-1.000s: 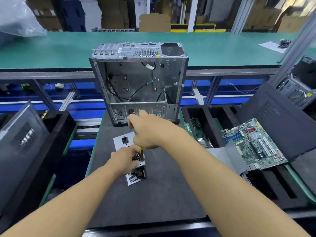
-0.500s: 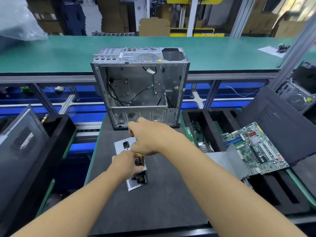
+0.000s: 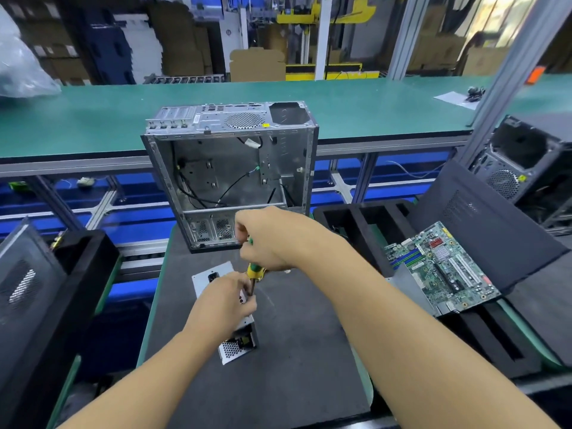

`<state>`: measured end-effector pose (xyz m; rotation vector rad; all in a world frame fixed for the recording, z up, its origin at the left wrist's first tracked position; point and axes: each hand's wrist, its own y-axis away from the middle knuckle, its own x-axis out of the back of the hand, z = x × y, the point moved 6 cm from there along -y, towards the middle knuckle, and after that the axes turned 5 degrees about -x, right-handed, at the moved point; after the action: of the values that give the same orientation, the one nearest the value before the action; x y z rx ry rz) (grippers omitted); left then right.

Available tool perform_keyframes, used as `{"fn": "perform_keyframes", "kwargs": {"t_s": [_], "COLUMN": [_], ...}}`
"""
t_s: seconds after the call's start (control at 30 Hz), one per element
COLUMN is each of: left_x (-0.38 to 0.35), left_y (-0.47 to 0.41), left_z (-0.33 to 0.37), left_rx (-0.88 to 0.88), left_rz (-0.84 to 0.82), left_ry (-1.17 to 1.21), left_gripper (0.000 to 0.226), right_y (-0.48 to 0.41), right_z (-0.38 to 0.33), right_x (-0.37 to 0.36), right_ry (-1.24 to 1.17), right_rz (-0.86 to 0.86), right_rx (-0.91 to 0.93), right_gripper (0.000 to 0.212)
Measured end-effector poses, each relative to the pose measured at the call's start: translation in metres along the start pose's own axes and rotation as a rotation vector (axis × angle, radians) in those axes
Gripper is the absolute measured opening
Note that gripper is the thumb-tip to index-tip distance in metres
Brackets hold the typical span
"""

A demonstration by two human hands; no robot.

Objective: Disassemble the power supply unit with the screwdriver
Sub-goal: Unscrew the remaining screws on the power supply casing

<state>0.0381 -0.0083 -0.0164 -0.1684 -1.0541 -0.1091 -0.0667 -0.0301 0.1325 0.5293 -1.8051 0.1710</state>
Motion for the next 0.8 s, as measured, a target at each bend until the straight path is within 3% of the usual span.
{"fn": "perform_keyframes", "kwargs": {"t_s": [0.2, 0.37, 0.57, 0.7, 0.8], "left_x": [-0.028, -0.101, -0.183, -0.224, -0.24], "left_y": [-0.014, -0.011, 0.026, 0.035, 0.025], "left_z": [0.022, 0.061, 0.122, 0.159, 0.185], "left_rx": [0.171, 0.5, 0.717, 0.794, 0.734], "left_rz": [-0.034, -0.364, -0.729, -0.828, -0.842], "left_ry": [0.385, 0.841, 0.9, 0.933, 1.092], "left_gripper": [0.017, 0.01, 0.013, 0.018, 0.033], "right_y": [0.019, 0.063, 0.141, 0.189, 0.212], "right_z": [0.058, 0.125, 0.193, 0.221, 0.232], "right_x": [0.019, 0.031, 0.031, 0.03, 0.029], "right_ry": [-0.084, -0.058, -0.09, -0.08, -0.058], "right_rz": [0.064, 0.139, 0.181, 0.218, 0.222], "right_rx": [-0.172, -0.369, -0.616, -0.751, -0.806], "right_gripper": [0.009, 0.01, 0.011, 0.01, 0.01]}}
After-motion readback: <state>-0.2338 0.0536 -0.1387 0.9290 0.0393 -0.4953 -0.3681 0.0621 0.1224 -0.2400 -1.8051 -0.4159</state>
